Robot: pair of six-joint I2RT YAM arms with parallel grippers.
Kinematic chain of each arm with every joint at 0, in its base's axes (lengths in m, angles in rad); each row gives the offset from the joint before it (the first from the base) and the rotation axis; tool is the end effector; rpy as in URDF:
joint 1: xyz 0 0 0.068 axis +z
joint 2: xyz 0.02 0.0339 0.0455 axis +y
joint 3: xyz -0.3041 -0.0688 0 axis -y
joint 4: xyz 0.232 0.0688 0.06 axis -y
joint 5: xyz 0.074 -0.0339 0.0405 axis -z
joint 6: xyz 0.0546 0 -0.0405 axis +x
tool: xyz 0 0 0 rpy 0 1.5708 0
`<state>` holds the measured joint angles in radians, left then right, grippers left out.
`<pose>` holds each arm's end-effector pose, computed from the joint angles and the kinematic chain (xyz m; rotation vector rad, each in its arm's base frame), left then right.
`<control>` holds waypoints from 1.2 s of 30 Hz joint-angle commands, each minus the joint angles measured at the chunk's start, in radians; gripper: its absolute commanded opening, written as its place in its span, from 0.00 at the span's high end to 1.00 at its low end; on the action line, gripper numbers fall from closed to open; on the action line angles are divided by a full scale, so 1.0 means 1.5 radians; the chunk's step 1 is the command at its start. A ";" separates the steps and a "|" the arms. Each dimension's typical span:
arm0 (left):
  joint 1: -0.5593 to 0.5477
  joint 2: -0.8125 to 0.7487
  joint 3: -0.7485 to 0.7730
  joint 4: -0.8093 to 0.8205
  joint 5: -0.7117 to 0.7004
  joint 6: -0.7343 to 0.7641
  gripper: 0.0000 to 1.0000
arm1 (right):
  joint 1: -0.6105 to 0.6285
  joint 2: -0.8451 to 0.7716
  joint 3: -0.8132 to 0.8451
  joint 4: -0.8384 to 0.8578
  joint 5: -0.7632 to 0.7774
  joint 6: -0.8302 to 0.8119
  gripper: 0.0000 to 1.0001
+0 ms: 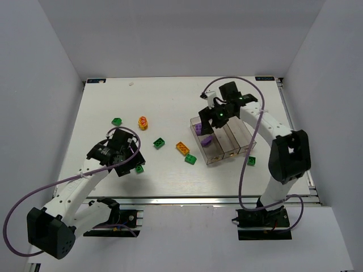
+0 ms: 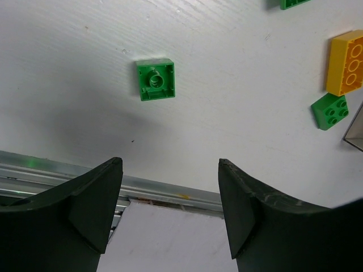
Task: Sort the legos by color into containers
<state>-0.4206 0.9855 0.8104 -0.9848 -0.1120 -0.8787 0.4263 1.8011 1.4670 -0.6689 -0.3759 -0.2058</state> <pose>0.1322 -0.0525 0.2681 -0.6531 2.6603 -0.2230 0.3517 0.1817 0.2850 -0.9317 2.3916 0.5667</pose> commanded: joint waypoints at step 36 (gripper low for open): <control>0.001 0.052 -0.043 0.102 0.006 0.033 0.20 | -0.296 -0.355 -0.351 -0.075 0.086 -0.053 0.15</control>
<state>-0.4206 1.0870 0.7589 -0.8337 -0.0994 -0.8410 0.0120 1.2572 0.9146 -0.7830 -0.2569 -0.3721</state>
